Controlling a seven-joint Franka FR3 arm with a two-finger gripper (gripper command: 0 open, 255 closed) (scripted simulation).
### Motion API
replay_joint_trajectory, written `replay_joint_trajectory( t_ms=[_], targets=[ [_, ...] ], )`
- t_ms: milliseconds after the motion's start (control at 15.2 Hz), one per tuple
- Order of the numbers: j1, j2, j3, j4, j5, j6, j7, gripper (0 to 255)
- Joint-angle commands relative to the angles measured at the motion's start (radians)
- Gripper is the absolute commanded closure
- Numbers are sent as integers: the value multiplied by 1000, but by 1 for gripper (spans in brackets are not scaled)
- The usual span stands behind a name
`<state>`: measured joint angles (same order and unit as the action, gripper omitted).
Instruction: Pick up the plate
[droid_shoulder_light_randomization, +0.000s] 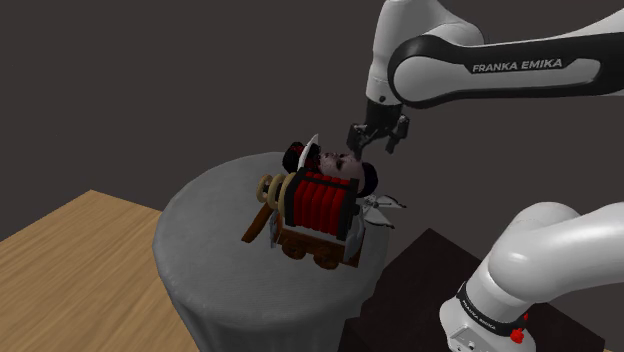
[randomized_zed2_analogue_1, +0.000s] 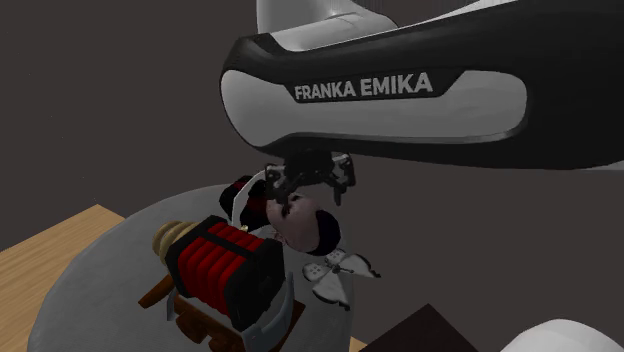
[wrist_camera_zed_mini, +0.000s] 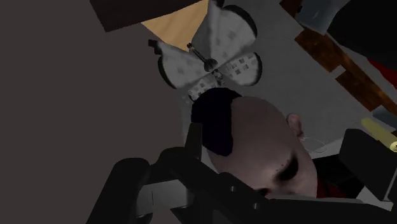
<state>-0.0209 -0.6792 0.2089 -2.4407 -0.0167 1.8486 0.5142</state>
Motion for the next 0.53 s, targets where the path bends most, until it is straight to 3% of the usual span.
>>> replay_joint_trajectory(
  t_ms=[0, 462],
  targets=[
    [-18, 56, 44, 23, 17, 63, 106, 0],
    [-113, 269, 189, 140, -6, 253, 463, 0]
  ],
)
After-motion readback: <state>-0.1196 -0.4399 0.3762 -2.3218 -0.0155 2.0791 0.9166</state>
